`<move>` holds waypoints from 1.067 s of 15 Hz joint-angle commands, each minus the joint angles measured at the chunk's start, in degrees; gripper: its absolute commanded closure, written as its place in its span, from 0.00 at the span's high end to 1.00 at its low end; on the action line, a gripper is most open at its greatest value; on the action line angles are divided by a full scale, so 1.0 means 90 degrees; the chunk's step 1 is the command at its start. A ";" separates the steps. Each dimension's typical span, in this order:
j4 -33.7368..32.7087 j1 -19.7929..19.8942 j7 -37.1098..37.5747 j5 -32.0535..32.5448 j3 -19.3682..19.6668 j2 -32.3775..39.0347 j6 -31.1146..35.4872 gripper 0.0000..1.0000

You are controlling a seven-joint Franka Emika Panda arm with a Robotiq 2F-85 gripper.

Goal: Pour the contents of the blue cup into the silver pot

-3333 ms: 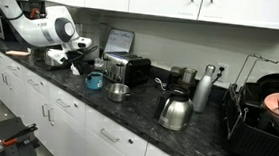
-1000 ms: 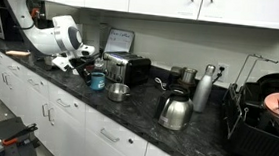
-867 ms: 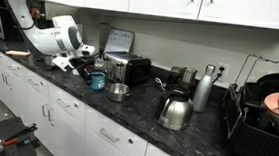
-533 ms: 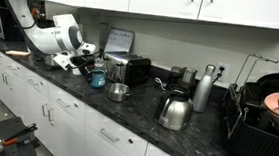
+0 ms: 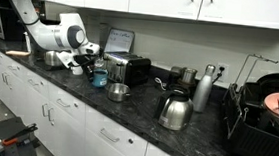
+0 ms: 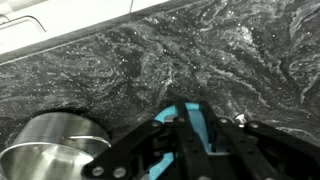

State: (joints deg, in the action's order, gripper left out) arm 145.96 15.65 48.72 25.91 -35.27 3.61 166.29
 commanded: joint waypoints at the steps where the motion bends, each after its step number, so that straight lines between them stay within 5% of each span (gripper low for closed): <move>1: -0.0333 -0.1123 -0.1370 -0.1579 0.1004 0.0045 -0.0370 0.05; 2: -0.0387 -0.0382 -0.1814 -0.2033 0.0260 0.0024 -0.0489 0.05; 5: -0.0648 -0.0428 -0.3332 -0.3697 0.0290 -0.0140 -0.1158 0.05; 6: -0.0731 -0.1312 -0.3789 -0.4154 0.1230 -0.0230 -0.1443 0.05; 10: -0.0889 -0.1688 -0.4466 -0.4379 0.2197 -0.0563 -0.2422 0.05; 16: -0.0977 -0.2082 -0.5114 -0.4842 0.2834 -0.0671 -0.3034 0.05</move>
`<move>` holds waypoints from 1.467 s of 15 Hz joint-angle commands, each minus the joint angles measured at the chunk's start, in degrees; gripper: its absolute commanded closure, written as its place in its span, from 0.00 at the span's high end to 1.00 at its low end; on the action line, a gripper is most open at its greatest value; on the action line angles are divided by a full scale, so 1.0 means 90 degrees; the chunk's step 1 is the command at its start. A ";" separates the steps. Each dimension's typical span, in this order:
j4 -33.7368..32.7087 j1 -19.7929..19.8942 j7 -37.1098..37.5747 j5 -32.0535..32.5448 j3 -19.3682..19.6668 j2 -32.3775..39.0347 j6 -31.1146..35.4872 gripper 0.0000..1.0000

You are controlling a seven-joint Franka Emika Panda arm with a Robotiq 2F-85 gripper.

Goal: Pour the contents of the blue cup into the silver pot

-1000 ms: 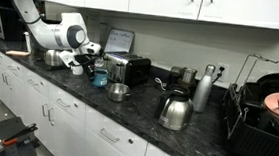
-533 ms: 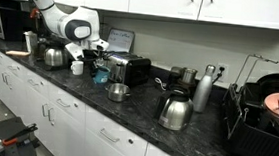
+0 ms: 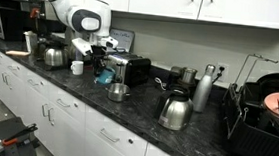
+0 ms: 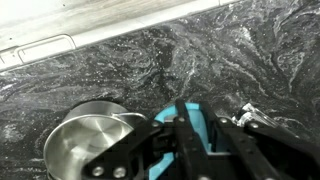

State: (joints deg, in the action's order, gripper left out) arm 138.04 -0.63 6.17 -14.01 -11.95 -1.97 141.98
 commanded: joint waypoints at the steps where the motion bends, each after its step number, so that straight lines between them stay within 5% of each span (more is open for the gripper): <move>1: -0.0110 -0.0339 -0.0487 -0.0591 0.0273 -0.0053 -0.0419 0.05; 7: -0.0093 -0.0509 -0.0501 -0.1103 0.0386 -0.0016 -0.0307 0.05; 8: -0.0030 -0.0535 -0.0333 -0.0896 0.0364 -0.0004 -0.0241 0.18; 16: -0.0030 -0.0546 -0.0333 -0.0906 0.0395 -0.0004 -0.0242 0.18; 17: -0.0084 -0.0537 -0.0273 -0.0988 0.0408 0.0026 -0.0336 0.05; 22: -0.0217 -0.0487 0.0083 -0.1298 0.0492 0.0067 -0.0713 0.05</move>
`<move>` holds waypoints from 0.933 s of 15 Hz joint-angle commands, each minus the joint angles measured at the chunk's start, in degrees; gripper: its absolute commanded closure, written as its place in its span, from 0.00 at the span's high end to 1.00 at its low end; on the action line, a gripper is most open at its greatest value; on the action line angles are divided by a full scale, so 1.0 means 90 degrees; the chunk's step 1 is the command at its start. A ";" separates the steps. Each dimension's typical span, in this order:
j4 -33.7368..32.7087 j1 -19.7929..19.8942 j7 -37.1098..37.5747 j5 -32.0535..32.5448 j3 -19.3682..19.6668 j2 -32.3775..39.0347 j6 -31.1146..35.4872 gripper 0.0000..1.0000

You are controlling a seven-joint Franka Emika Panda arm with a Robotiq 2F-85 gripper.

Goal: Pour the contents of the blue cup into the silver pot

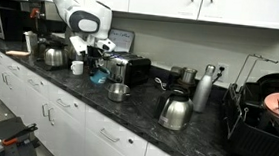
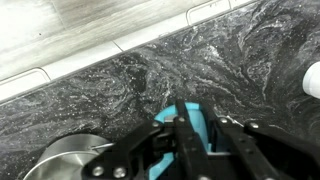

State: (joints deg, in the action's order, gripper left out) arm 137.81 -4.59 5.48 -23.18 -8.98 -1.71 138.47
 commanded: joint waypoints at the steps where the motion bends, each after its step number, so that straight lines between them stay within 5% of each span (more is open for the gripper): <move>1: -0.0236 -0.0028 0.0232 -0.0385 0.0204 0.0058 -0.0375 0.05; 11: -0.0653 0.0040 0.0556 -0.1859 0.0502 0.0280 -0.0624 0.05; 12: -0.0516 0.0008 0.0482 -0.1645 0.0474 0.0218 -0.0513 0.18; 14: -0.0544 0.0011 0.0527 -0.1695 0.0484 0.0249 -0.0513 0.18</move>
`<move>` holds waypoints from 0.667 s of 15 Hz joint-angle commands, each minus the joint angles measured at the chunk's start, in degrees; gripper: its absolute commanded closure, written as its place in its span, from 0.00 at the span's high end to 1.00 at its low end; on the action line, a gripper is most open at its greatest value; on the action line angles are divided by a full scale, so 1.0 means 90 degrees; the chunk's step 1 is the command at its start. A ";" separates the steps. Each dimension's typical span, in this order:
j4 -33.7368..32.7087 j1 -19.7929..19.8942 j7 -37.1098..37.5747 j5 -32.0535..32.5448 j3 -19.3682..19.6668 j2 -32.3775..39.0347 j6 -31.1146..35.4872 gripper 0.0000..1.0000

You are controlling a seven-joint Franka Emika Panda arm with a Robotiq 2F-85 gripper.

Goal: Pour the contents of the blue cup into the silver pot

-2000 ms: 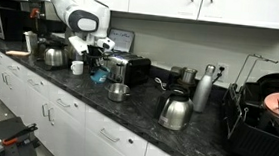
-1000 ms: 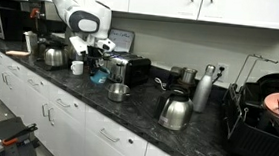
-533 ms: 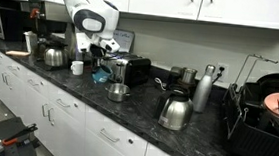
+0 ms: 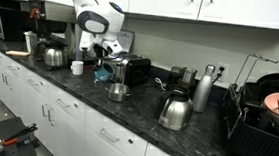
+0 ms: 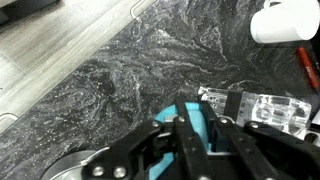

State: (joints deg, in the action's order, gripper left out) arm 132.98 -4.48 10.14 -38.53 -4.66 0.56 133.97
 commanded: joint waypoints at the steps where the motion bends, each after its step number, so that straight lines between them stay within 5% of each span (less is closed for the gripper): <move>1: -0.0008 -0.0001 0.0022 0.0009 0.0005 -0.0003 -0.0012 0.18; 8: -0.0012 -0.0001 0.0037 0.0008 0.0005 -0.0003 -0.0012 0.18; 9: -0.0012 -0.0001 0.0037 0.0008 0.0005 -0.0003 -0.0012 0.05; 10: -0.0037 0.0019 0.0106 -0.0064 0.0025 0.0012 -0.0098 0.05</move>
State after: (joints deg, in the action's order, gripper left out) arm 132.98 -4.51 10.39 -38.49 -4.65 0.56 133.97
